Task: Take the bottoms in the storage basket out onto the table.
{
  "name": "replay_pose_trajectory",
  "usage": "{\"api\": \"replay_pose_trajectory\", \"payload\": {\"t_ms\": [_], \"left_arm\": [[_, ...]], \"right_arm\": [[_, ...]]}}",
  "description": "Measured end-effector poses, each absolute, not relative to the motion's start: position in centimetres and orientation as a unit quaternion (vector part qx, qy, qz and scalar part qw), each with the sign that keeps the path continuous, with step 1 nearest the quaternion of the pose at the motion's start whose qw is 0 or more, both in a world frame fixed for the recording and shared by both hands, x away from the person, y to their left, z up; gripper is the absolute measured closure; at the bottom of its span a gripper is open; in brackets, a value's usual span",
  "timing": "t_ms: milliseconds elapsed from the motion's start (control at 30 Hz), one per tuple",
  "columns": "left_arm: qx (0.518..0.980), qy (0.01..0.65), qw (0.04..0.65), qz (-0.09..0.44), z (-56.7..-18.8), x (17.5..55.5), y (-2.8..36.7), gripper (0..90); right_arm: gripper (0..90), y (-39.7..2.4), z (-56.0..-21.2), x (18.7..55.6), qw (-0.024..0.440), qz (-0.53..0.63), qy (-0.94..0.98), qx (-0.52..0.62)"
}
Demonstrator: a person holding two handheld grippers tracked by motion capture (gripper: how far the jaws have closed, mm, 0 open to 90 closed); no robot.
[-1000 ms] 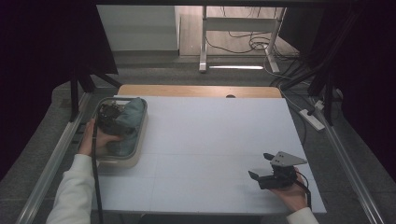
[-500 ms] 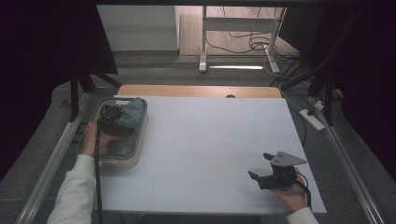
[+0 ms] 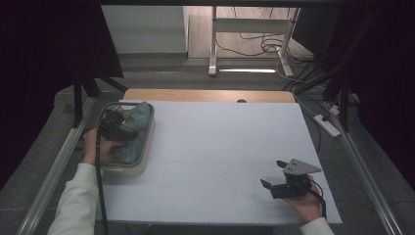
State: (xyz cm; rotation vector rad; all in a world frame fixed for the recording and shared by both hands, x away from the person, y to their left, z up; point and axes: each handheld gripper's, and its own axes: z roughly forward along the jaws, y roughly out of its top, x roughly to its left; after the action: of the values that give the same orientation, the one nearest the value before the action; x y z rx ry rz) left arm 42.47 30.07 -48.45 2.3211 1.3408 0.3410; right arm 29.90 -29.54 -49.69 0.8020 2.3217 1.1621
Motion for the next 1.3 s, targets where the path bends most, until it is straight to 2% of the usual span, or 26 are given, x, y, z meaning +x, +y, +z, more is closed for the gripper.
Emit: {"api": "replay_pose_trajectory", "payload": {"t_ms": [533, 1300], "left_arm": [[0.826, 0.492, 0.25, 0.119, -48.2, 41.9, 31.2, 39.3], [0.806, 0.498, 0.299, 0.116, -47.7, 40.9, 33.3, 47.7]], "right_arm": [[9.4, -29.6, -49.7, 29.9, 0.212, 0.417, 0.835, 0.289], [9.4, -29.6, -49.7, 29.9, 0.21, 0.417, 0.836, 0.289]]}}
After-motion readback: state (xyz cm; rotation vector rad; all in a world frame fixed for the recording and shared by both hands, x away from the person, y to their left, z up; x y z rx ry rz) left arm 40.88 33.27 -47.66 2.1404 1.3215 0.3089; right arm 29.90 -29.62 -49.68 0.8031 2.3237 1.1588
